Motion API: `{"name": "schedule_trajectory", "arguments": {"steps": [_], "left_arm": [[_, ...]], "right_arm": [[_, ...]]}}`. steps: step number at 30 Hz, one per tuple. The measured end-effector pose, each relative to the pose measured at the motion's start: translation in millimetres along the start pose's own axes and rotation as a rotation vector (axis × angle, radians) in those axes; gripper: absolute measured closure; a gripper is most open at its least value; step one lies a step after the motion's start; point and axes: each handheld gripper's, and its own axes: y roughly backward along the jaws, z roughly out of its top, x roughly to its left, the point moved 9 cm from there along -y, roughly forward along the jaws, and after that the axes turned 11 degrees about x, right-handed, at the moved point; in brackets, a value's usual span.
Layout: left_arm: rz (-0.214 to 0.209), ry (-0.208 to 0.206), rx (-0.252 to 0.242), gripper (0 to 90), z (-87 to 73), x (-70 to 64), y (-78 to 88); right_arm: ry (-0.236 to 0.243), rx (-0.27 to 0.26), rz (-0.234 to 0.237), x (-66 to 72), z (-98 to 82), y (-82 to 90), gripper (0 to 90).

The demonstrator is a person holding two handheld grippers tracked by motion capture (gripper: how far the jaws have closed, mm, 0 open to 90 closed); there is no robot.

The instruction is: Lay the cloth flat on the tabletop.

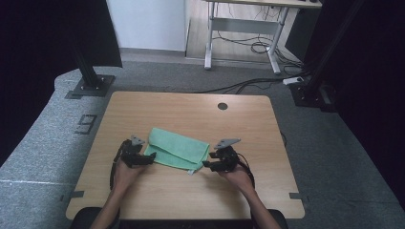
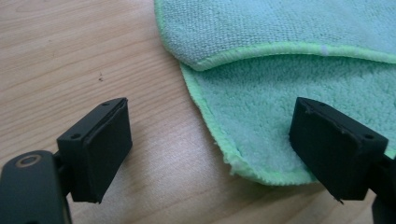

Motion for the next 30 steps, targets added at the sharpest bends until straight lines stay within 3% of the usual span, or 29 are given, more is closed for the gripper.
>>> {"name": "schedule_trajectory", "arguments": {"steps": [8,11,16,17,18,22,25,30], "left_arm": [[-0.014,0.013,0.005,13.8,-2.8,-3.6,1.2],[-0.012,0.016,0.005,13.9,-3.0,-4.0,1.4],[-0.011,0.019,0.005,14.0,-3.3,-4.8,1.5],[-0.011,0.02,0.005,14.0,-3.3,-4.8,1.5],[-0.011,0.021,0.006,14.0,-3.4,-5.3,1.6],[-0.015,0.013,0.013,14.1,-4.2,-8.0,2.5],[-0.029,-0.004,0.022,14.1,-7.0,-15.3,4.7],[-0.047,-0.035,0.038,14.1,-14.2,-25.6,9.7]], "right_arm": [[0.054,0.027,0.02,9.7,25.9,-26.5,52.8],[0.084,0.061,0.004,10.5,24.7,-38.9,54.1],[0.116,0.096,-0.037,7.9,17.9,-50.5,66.3],[0.114,0.088,-0.057,5.6,17.4,-49.5,80.4],[0.11,0.091,-0.059,4.6,17.1,-48.1,84.6],[0.1,0.079,-0.07,2.4,18.7,-40.4,86.6],[0.075,0.029,-0.086,-3.7,27.3,-19.1,86.7],[0.067,-0.006,-0.113,-11.7,35.8,7.4,86.7]]}}
